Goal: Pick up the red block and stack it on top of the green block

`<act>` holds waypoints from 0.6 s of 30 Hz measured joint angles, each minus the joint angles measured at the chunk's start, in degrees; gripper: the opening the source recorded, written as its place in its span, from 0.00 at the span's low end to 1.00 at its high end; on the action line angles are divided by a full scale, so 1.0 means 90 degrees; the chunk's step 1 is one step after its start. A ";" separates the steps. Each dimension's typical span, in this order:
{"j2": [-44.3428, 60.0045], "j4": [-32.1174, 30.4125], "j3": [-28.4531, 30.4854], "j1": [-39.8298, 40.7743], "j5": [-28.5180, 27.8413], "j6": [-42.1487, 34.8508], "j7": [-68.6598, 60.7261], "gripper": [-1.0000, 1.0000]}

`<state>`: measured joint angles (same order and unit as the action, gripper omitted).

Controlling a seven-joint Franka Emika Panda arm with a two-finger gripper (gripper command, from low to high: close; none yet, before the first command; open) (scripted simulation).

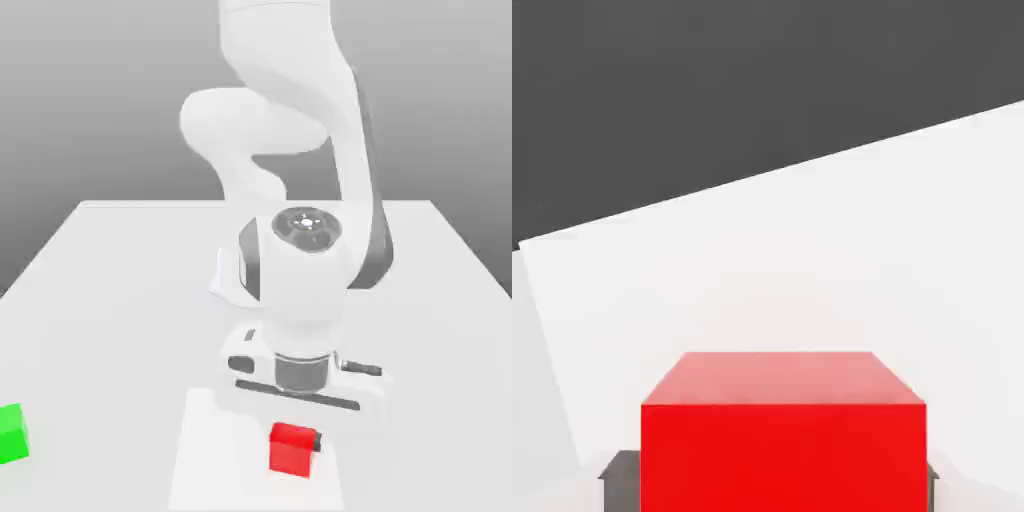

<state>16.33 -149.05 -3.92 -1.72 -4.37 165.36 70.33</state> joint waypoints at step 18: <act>-0.0437 0.1336 0.1873 0.2445 0.1117 -0.1824 -0.1108 0.00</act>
<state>12.40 -137.02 12.94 20.29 5.69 148.94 60.35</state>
